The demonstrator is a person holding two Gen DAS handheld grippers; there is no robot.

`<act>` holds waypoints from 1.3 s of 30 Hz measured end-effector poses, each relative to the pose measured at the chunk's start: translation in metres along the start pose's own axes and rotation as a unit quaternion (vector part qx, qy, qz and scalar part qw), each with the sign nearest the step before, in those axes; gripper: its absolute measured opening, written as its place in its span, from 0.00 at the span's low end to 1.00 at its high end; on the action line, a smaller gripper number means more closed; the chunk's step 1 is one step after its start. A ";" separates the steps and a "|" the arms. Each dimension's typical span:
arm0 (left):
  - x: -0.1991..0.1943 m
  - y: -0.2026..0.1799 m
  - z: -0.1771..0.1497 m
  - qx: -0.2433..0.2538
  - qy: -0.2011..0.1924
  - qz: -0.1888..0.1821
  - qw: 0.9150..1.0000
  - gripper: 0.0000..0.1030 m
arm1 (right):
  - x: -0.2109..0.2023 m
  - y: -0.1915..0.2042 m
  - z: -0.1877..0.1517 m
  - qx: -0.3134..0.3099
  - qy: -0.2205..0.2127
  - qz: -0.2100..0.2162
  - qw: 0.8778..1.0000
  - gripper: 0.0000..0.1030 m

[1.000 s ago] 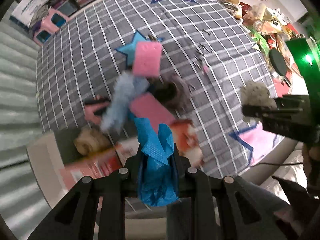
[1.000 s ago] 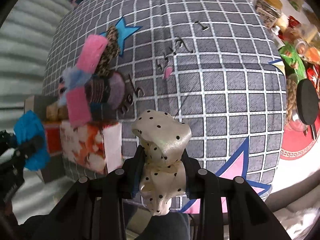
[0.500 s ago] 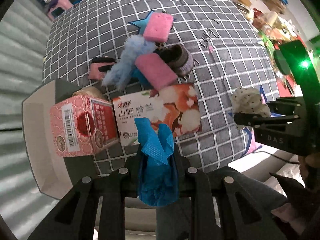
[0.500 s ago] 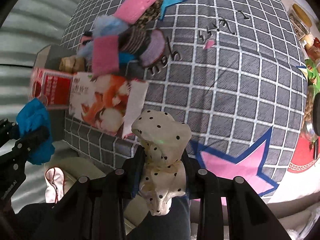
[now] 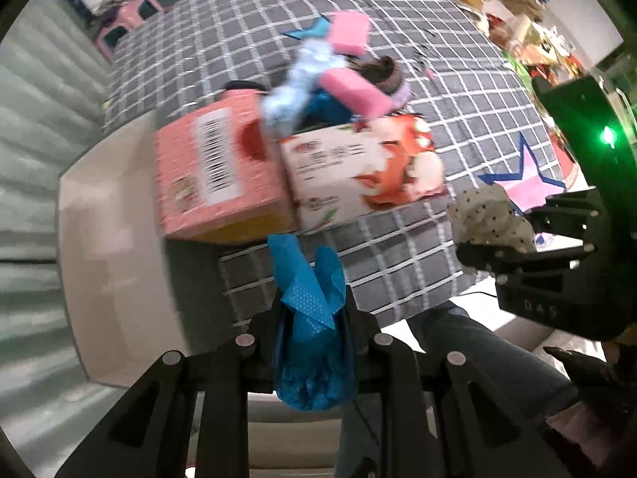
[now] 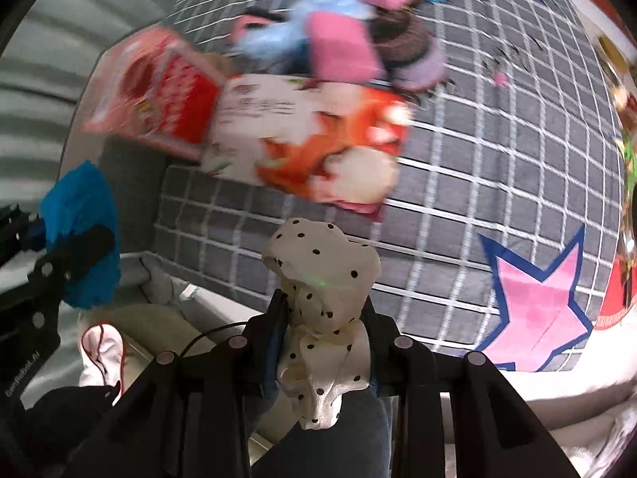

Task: Organize soft objects
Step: 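Carry the blue cloth and polka-dot scrunchie with both tools over the white box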

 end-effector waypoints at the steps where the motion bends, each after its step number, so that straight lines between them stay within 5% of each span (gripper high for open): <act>1: -0.004 0.009 -0.005 -0.008 -0.008 0.005 1.000 0.25 | -0.001 0.009 0.001 -0.009 -0.002 -0.002 1.000 0.34; 19: -0.027 0.128 -0.058 -0.166 -0.047 0.040 0.984 0.25 | -0.014 0.160 0.027 -0.173 -0.047 -0.023 0.984 0.34; 39: -0.030 0.192 -0.093 -0.261 -0.059 0.031 0.963 0.25 | -0.018 0.238 0.057 -0.271 -0.057 -0.031 0.960 0.34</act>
Point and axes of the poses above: each gripper's, at about its wrist camera, not at the fingertips, and x roughly the way its jaws point, y to its left, z to its top, the point moved 6 cm from there along x, roughly the way its jaws point, and after that the axes turned 1 degree about -x, right-handed, at the moved point
